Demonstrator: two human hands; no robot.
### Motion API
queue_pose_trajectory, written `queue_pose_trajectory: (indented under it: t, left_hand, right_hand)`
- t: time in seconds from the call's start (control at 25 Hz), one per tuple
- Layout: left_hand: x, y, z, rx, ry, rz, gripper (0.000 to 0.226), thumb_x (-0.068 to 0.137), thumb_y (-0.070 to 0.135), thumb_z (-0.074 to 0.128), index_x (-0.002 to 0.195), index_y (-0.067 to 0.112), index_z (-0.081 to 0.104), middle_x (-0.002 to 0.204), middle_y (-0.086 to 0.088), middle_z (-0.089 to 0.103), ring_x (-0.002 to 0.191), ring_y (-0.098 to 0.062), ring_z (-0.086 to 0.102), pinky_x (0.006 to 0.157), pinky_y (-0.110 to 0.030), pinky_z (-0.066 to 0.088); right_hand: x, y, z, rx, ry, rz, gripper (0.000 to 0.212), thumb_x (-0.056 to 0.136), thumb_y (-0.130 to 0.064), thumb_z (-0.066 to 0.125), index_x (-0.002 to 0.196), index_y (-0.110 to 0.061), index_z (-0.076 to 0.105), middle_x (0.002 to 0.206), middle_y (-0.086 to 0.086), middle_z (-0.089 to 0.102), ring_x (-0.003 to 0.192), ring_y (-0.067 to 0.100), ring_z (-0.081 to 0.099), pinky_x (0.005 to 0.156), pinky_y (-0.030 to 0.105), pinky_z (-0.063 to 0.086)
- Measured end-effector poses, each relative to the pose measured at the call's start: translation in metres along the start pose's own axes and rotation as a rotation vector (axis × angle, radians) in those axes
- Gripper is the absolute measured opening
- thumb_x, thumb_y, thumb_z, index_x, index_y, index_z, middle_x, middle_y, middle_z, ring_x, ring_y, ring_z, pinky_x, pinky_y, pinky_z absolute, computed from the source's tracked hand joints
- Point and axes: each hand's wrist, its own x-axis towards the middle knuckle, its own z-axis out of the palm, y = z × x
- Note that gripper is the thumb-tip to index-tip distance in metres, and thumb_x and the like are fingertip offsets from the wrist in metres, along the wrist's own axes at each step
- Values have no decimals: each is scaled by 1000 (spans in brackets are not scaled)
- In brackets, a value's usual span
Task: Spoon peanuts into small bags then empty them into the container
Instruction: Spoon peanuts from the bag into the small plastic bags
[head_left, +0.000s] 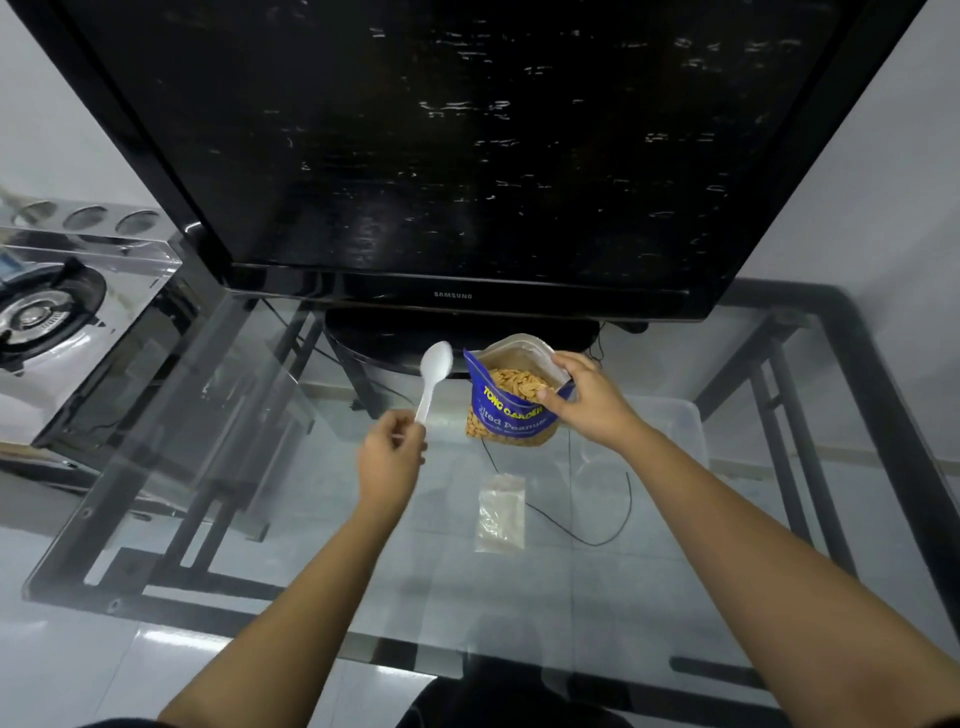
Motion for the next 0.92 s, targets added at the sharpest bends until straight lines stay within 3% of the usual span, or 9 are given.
queue_pose_trajectory:
  t: [0.08,0.2,0.32,0.44,0.52,0.6,0.72,0.8,0.92]
  left_hand:
    - [10,33,-9,-158,-68,88,8,86,10,60,88,17,64,71,-3,63,64,-17,59,66,-31,52]
    - [22,68,-9,-183,-146,171,16,81,14,69,97,17,65,78,1,67,67,-11,64,63,-19,53]
    - [33,87,3,-169,-122,253,9,82,20,69,91,19,66,77,0,68,71,-8,66,69,-21,55]
    - [42,104,19,90,-92,467,12,87,24,62,83,14,66,67,4,64,58,0,59,58,-8,45]
    - [48,110,30,269,-156,562,19,89,23,60,83,6,66,65,0,63,54,-3,55,53,-8,43]
    - [55,104,42,357,-229,525,22,89,22,59,86,2,66,69,-7,66,59,-11,61,59,-17,50]
    - [63,93,49,292,-225,348,22,88,22,61,96,3,65,79,-11,68,71,-18,64,74,-37,56]
    - [59,92,47,238,-169,318,34,85,27,65,110,5,59,85,-5,62,70,-8,57,68,-23,51]
    - [34,77,36,84,-13,353,29,87,28,63,109,10,58,81,3,57,67,0,52,61,-8,43]
  right_hand:
    - [1,0,-1,11,0,-3,62,88,-28,60,141,-9,33,144,4,34,130,21,37,96,30,42]
    - [1,0,-2,13,-2,3,62,88,-28,60,141,-9,33,145,3,34,130,20,37,97,30,41]
    - [2,-1,-2,11,-14,5,63,88,-27,61,141,-10,33,145,3,34,130,20,36,96,29,41]
    - [3,0,-3,9,-15,10,63,88,-26,62,141,-9,33,145,3,33,131,20,36,96,29,40]
    - [4,0,-3,26,-14,14,63,87,-26,62,141,-10,32,146,3,33,130,19,36,94,26,41]
    - [4,1,-1,31,-21,20,64,87,-26,62,141,-10,32,146,2,33,130,18,37,91,23,41]
    - [4,1,-1,18,-34,32,63,88,-26,61,142,-10,31,146,2,32,130,18,37,91,23,41]
    - [2,0,0,-26,4,-7,60,90,-28,58,141,-10,32,146,4,31,130,18,37,92,22,38]
    - [-20,2,14,-28,296,-119,44,93,-29,50,133,-10,44,136,7,43,122,15,42,91,14,35]
